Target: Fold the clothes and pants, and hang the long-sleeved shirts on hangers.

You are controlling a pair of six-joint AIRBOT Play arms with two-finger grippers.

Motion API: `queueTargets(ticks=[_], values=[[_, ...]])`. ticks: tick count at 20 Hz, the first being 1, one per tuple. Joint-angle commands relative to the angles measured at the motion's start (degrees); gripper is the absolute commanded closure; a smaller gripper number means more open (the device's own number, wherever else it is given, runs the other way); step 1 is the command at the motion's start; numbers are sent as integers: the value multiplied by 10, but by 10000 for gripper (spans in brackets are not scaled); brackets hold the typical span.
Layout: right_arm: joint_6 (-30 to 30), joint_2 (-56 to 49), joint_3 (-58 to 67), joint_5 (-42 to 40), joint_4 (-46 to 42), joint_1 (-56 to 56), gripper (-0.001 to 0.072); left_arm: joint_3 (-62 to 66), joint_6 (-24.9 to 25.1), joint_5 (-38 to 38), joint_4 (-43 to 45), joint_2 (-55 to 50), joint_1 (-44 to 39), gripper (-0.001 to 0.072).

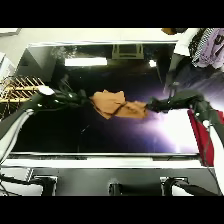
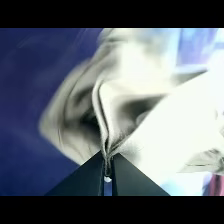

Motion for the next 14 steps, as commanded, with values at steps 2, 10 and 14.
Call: queueTargets(ticks=[2,10,14], values=[[44,92,151,14,-119,0,687,115,-58,-36,96,126,73,697],[72,279,297,12,-210,0,687,249,-155,-73,259,360,127,696],[164,383,298,28,-333,0,687,249,-273,-120,389,454,127,696]])
